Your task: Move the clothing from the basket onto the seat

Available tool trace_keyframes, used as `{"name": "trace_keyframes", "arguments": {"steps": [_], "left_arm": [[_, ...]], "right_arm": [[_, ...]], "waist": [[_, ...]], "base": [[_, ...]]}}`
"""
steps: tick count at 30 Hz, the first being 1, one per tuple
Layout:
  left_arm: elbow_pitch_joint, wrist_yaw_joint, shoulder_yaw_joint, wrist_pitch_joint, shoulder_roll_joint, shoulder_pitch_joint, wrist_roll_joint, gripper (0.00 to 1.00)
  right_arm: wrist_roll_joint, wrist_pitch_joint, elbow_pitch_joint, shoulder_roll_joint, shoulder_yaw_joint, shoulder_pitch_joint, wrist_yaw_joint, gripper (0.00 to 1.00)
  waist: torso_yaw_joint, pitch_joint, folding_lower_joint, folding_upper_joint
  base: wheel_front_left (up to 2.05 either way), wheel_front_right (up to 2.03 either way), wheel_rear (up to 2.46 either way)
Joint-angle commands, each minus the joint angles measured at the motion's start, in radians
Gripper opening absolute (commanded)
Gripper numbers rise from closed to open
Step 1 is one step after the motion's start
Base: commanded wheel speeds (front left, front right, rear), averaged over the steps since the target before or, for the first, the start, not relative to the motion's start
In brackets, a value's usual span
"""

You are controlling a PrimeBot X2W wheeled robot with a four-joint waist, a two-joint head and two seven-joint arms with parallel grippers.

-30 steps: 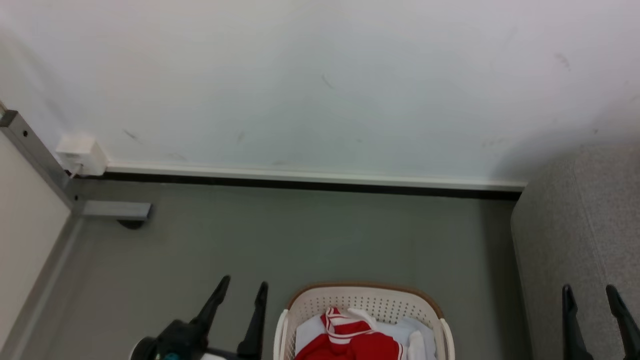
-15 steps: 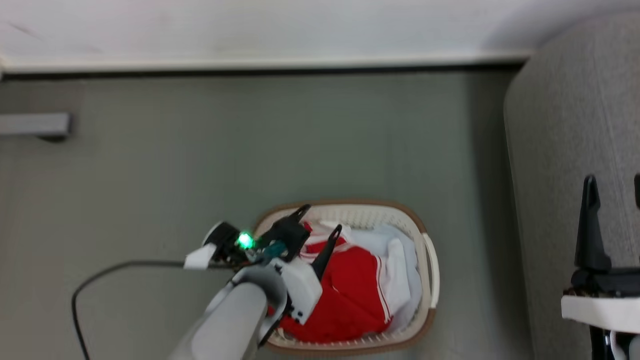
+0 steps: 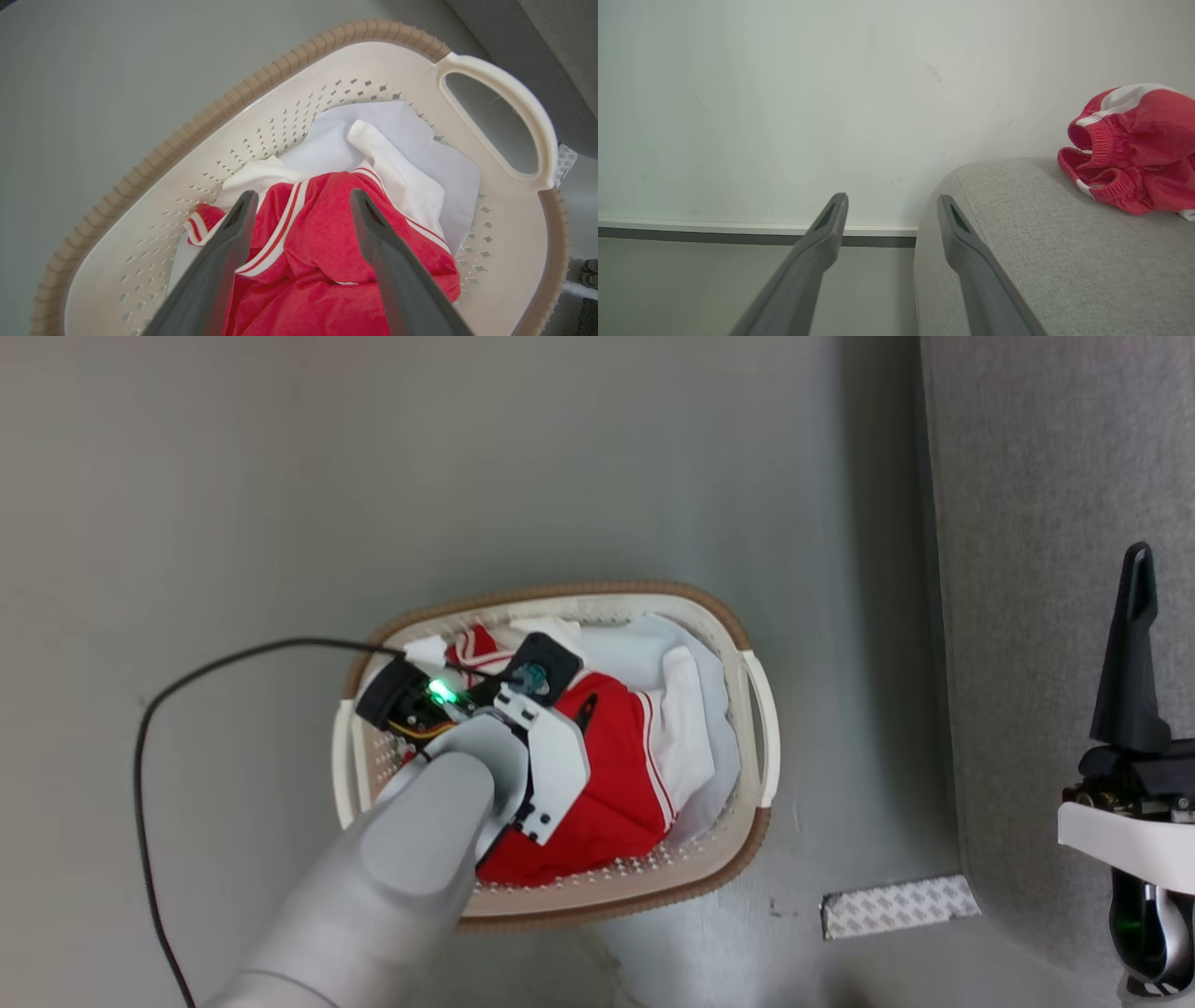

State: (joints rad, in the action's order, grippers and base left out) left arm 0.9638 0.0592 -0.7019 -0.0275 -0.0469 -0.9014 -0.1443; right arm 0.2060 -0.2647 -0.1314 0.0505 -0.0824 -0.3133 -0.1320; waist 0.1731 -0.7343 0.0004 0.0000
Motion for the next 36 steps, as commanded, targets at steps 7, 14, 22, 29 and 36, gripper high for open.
{"name": "trace_keyframes", "arguments": {"steps": [7, 14, 22, 29, 36], "left_arm": [[0.091, -0.012, -0.032, -0.050, -0.006, -0.085, -0.057, 1.00], [0.150, 0.000, -0.059, -0.065, -0.006, -0.133, -0.105, 1.00], [0.215, 0.008, -0.067, -0.074, -0.006, -0.173, -0.159, 1.00], [0.212, 0.035, -0.092, -0.086, -0.006, -0.160, -0.207, 0.00], [0.173, 0.056, -0.143, -0.108, -0.006, -0.138, -0.260, 0.00]], "right_arm": [[0.016, 0.000, -0.018, 0.000, -0.006, -0.039, 0.003, 1.00], [0.023, 0.001, -0.023, 0.000, -0.008, -0.054, 0.003, 1.00], [0.012, 0.000, -0.048, 0.000, -0.028, -0.049, 0.003, 1.00], [0.003, 0.000, -0.057, 0.000, -0.037, -0.042, 0.003, 1.00], [-0.001, 0.000, -0.050, 0.000, -0.050, -0.059, 0.003, 1.00]], "waist": [[0.038, -0.108, -0.0004, 0.0000], [0.047, -0.152, -0.0004, 0.0000], [0.056, -0.213, -0.0004, 0.0000], [0.051, -0.239, -0.0004, 0.0000], [0.031, -0.216, -0.0004, 0.0000]], "base": [[0.00, 0.00, 0.00], [0.00, 0.00, 0.00], [0.00, 0.00, 0.00], [0.00, 0.00, 0.00], [0.00, 0.00, 0.00]]}}
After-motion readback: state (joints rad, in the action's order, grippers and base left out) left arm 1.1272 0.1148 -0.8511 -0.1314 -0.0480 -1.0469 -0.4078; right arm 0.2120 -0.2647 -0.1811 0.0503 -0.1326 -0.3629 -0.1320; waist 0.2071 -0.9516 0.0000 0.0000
